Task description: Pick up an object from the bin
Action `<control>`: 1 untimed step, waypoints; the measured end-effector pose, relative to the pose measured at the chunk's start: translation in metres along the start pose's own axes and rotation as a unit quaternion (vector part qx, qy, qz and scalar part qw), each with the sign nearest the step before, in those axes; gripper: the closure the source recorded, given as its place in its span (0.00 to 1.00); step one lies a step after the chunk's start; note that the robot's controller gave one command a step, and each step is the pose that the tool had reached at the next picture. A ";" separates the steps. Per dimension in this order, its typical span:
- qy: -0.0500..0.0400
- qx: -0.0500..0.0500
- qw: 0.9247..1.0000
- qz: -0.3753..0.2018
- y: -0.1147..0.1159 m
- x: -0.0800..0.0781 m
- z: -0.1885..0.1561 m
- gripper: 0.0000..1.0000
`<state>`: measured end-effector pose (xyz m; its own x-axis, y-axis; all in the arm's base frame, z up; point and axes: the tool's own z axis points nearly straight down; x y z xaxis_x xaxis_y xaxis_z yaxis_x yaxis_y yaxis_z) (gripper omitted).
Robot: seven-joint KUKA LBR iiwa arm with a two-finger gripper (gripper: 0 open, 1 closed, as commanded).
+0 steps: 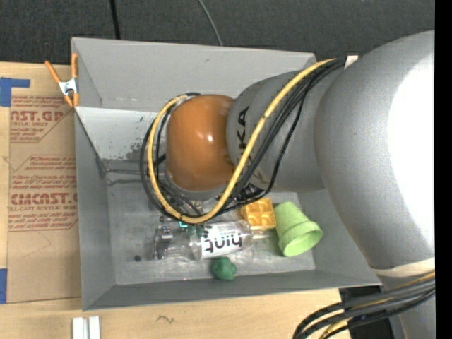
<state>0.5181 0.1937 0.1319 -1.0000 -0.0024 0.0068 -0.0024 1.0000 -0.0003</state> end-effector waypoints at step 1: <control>-0.003 -0.001 1.000 0.001 -0.001 -0.002 -0.003 0.00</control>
Offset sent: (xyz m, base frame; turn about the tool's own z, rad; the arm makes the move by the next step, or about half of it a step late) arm -0.0217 -0.0237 -0.0619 -0.3638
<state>0.5204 0.1929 0.1353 -1.0000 -0.0004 0.0001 -0.0004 1.0000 0.0012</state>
